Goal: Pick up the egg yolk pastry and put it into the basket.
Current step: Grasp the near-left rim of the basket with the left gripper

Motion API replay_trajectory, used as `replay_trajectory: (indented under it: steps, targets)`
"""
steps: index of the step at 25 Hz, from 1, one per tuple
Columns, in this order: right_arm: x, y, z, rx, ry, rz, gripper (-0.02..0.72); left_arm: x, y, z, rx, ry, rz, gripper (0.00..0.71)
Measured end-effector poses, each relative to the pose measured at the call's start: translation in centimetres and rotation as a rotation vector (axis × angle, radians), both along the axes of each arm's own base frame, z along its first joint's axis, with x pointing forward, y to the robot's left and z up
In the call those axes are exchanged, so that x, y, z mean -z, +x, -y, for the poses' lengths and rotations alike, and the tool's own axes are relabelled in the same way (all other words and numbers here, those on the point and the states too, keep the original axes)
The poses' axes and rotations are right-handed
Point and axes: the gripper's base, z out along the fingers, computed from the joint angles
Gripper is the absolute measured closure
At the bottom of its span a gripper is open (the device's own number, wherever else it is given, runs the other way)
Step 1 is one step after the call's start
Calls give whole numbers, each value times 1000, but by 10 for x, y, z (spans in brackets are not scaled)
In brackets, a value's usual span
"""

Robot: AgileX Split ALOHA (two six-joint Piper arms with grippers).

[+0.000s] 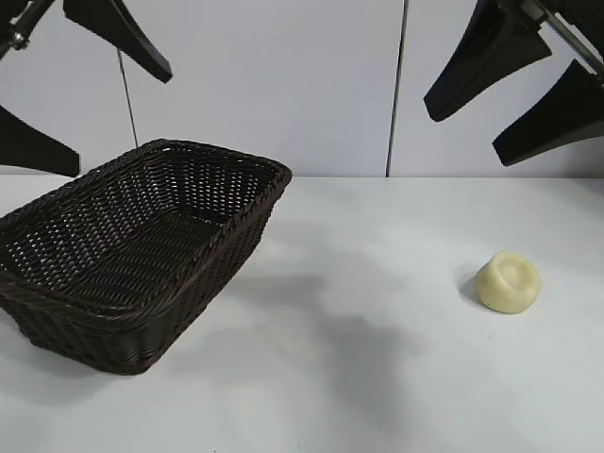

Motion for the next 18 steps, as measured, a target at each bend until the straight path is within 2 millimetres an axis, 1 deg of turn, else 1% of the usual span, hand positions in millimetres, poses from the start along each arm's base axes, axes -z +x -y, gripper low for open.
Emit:
replay_trajectory:
  steps: [4, 6, 8, 12, 15, 18]
  targets:
    - [0, 0, 0, 0, 0, 0, 185, 9, -4, -8, -141, 35, -82, 64]
    - [0, 0, 0, 0, 0, 0, 185, 18, -8, -8, -192, 36, -120, 64]
    - [0, 0, 0, 0, 0, 0, 185, 27, -13, -2, -216, 32, -141, 64]
    - [0, 0, 0, 0, 0, 0, 185, 49, -27, 16, -265, 16, -149, 64]
    - [0, 0, 0, 0, 0, 0, 185, 62, -32, 17, -338, 5, -132, 77]
    - [0, 0, 0, 0, 0, 0, 185, 66, -30, 14, -340, 30, -86, 80]
